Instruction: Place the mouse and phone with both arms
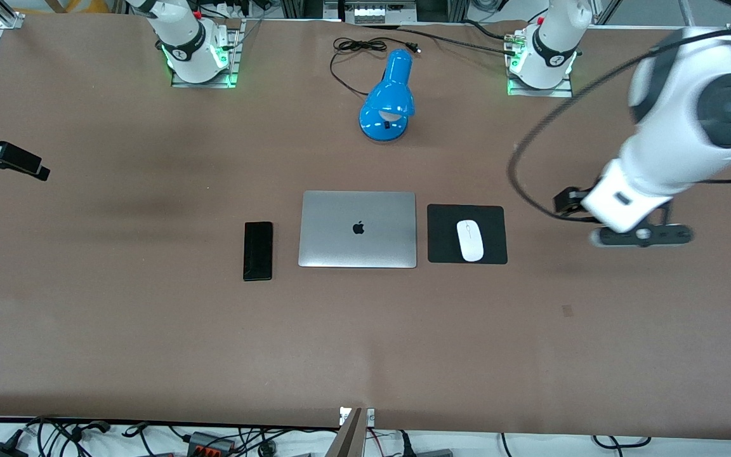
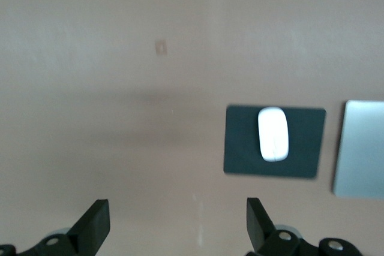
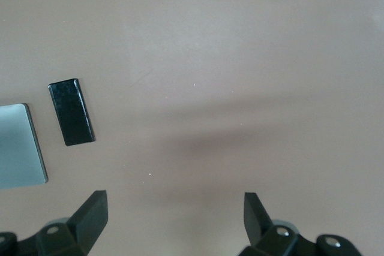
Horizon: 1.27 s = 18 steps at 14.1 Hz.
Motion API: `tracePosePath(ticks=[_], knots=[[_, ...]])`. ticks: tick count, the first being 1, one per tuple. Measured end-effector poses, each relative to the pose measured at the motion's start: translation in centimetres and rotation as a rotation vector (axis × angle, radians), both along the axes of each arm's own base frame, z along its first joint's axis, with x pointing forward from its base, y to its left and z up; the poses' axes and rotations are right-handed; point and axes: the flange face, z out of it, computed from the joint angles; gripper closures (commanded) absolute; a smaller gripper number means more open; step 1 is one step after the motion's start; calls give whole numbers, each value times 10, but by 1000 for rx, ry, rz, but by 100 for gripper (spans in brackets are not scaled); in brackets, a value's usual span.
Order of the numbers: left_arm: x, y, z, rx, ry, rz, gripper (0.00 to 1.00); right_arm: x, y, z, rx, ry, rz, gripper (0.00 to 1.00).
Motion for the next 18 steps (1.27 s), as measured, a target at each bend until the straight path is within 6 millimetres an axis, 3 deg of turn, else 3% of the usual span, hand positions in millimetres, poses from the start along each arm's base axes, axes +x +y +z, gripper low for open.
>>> tracePosePath(ticks=[3, 5, 7, 9, 12, 18], knots=[[5, 67, 15, -89, 14, 37, 0, 3, 20, -1, -52, 0, 52, 0], [4, 90, 19, -117, 7, 61, 0, 6, 23, 0, -56, -5, 58, 0], [-8, 90, 37, -103, -26, 64, 0, 8, 20, -2, -57, -2, 52, 0], [-38, 83, 51, -101, -36, 29, 0, 10, 19, -3, -57, -1, 51, 0], [-72, 96, 63, -114, -53, -99, 0, 10, 17, -3, -58, -2, 46, 0], [-75, 99, 56, -59, -53, -100, 0, 10, 15, -2, -58, -4, 43, 0]])
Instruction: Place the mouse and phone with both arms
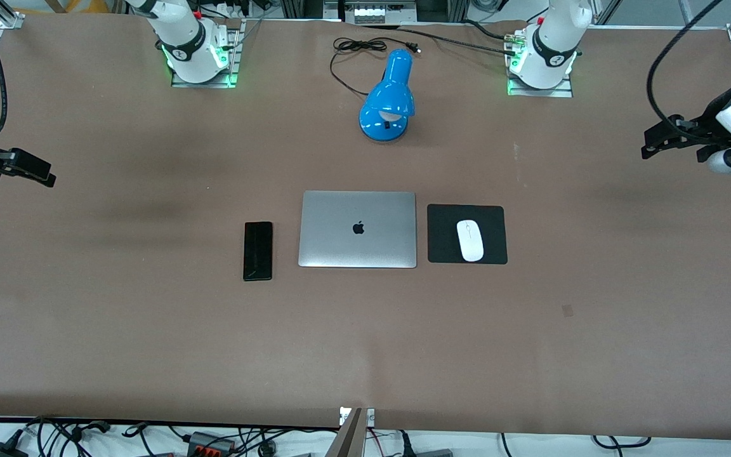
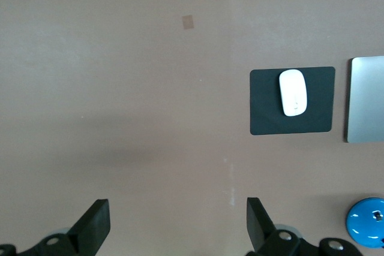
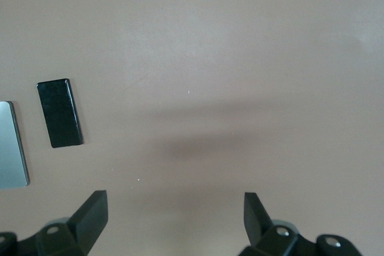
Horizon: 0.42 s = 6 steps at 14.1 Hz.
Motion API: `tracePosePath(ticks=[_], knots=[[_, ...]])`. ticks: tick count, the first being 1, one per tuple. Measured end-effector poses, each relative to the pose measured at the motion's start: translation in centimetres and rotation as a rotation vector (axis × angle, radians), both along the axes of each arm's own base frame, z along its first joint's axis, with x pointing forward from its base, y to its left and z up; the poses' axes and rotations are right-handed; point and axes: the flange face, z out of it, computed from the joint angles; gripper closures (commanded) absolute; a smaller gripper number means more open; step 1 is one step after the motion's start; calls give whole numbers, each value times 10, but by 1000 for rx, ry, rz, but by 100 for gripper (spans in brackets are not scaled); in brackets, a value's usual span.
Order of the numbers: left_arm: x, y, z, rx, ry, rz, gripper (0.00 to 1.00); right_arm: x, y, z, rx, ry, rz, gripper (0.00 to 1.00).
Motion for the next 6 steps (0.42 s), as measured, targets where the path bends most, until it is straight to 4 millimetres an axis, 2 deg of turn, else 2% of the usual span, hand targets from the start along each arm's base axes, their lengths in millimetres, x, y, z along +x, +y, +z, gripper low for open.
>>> tracePosePath(ticks=[6], knots=[[0, -11, 0, 5, -2, -10, 0, 0, -1, 0, 0, 0, -1, 0]])
